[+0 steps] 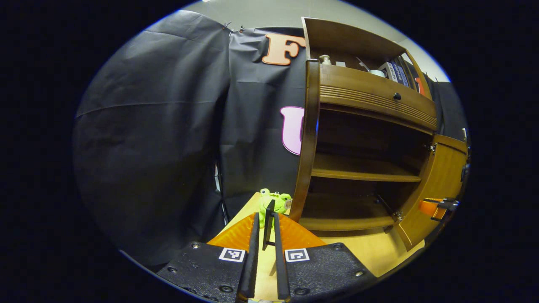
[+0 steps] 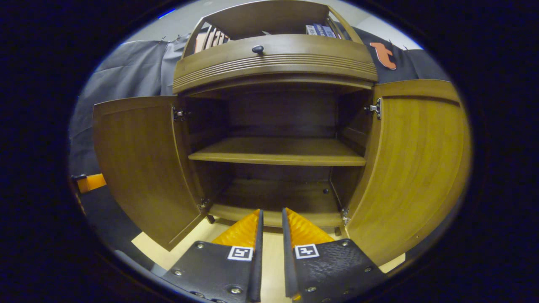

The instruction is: Open the right door of the double-door shoe cabinet with the right hand, and open the left door with the left hand.

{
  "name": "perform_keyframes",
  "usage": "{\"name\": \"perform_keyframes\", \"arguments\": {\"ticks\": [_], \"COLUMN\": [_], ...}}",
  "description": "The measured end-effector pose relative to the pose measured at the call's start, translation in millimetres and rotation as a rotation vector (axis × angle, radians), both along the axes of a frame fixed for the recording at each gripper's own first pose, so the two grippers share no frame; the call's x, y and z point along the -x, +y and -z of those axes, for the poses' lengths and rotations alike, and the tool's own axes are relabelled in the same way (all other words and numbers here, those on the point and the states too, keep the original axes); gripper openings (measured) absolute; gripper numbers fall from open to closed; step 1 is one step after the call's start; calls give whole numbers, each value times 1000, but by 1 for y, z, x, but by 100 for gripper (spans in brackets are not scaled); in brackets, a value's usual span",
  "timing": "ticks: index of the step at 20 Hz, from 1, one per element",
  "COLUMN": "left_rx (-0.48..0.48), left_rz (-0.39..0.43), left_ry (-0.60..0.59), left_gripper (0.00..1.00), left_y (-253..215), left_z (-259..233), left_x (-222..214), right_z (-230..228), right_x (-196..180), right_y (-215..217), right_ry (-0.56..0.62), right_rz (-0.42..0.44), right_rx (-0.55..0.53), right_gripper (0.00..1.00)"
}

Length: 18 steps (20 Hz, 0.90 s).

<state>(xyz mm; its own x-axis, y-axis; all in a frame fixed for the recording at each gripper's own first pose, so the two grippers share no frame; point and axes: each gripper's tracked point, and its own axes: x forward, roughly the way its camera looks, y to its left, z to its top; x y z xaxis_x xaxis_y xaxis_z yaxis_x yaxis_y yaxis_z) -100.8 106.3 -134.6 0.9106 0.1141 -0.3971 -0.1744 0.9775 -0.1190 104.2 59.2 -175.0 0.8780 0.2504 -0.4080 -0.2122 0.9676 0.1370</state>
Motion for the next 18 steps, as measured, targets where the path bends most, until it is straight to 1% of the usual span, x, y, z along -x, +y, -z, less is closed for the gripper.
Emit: {"name": "perform_keyframes", "arguments": {"ticks": [1,3,5,8,11,12,13,15,18], "left_rx": [8,16,4,-32,-78,-93,-109,-131,-133], "left_rz": [0,-4,-24,-48,-71,-77,-82,-67,-19], "left_ry": [1,6,-29,-105,-216,-256,-296,-363,-421], "left_gripper": [20,21,21,21,20,12,12,12,12], "left_y": [-1,-2,0,4,9,10,11,7,-9], "left_z": [-1,-2,-13,-45,-97,-115,-132,-163,-192], "left_x": [0,0,1,-3,-11,-12,-14,-21,-28], "right_z": [0,1,-1,-2,-5,-7,-10,-18,-43], "right_x": [0,0,-1,-1,-1,-2,-3,-5,-10], "right_y": [1,0,-3,-12,-21,-25,-28,-33,-38], "right_ry": [1,0,-5,-13,-19,-24,-30,-47,-96], "right_rz": [-2,-2,8,25,44,52,60,77,97], "right_rx": [-1,3,13,27,30,30,28,25,16], "right_gripper": [22,22,22,22,22,22,22,22,22]}}
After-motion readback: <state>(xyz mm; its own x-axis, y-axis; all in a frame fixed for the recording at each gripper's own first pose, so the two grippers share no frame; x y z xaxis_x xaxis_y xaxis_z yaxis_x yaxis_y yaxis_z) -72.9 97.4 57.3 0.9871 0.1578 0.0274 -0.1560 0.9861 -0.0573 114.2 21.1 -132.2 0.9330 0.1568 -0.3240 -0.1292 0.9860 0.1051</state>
